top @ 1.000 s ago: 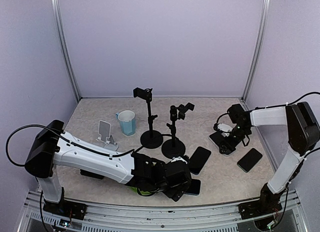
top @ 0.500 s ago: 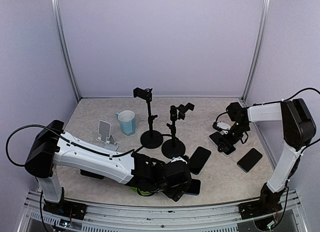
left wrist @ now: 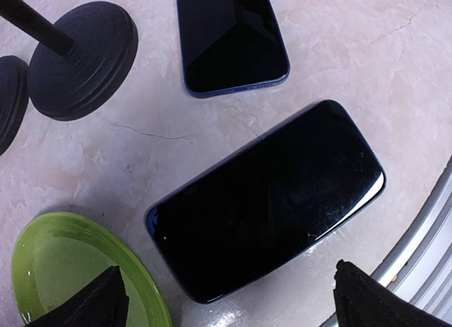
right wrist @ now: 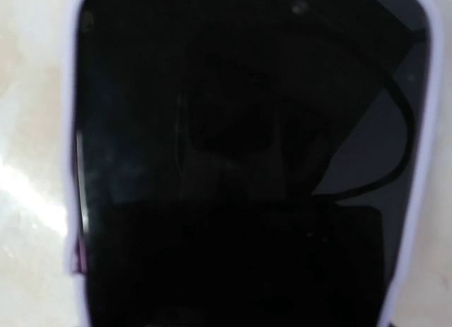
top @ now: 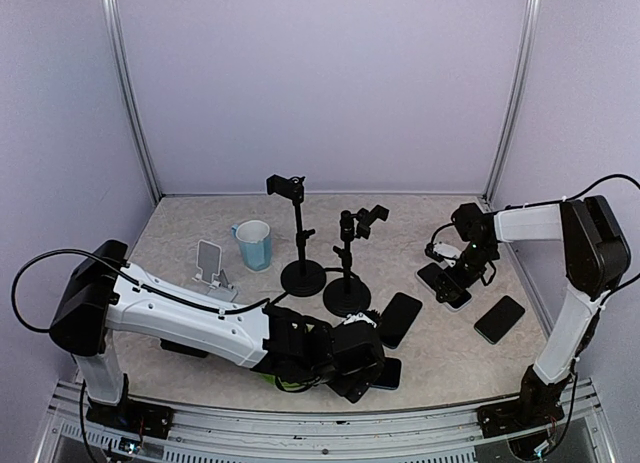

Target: Place the phone on the phone stand

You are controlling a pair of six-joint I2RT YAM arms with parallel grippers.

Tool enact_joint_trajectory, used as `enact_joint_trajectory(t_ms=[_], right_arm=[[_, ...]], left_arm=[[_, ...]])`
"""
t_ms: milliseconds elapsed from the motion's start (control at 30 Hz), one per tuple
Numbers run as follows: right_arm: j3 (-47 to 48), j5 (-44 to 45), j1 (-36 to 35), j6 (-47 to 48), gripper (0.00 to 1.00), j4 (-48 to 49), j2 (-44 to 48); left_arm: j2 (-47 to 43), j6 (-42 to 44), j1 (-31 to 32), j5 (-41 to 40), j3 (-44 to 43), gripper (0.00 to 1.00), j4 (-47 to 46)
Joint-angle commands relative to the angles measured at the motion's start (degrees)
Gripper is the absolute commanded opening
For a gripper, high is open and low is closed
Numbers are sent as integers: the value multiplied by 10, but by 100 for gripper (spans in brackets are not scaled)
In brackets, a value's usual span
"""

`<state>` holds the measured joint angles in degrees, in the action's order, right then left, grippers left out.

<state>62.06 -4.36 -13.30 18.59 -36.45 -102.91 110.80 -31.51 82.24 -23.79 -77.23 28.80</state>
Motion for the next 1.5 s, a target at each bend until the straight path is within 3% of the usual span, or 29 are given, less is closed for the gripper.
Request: enact_joint_trajectory(t_ms=[0,367,600,733,967,1133,1200,1367,1467], right_arm=[[-21,-15,6,4,43,-19,-25],[-10,-27,19,15,0,16,108],[1,-58,19,17,0,19,189],[29,-104,20,12,0,7,240],[84,-231,20,1,0,4,317],[102,-302,20,-1,0,39,388],[113,-344,20,9,0,26,395],[113,-464,18,54,0,-15,404],[111,-487,16,61,0,-21,414]], left_arm=[[10,-1,6,-4,-19,99,1],[3,34,24,-39,-42,99,-32],[-22,108,52,-60,-56,98,-109],[-34,174,58,-38,-74,85,-129],[-79,253,62,-28,-123,83,-148],[-111,291,62,-75,-150,82,-238],[-113,285,52,-111,-165,86,-276],[-73,146,-5,-112,-270,69,-256],[-43,110,-17,-117,-327,64,-259]])
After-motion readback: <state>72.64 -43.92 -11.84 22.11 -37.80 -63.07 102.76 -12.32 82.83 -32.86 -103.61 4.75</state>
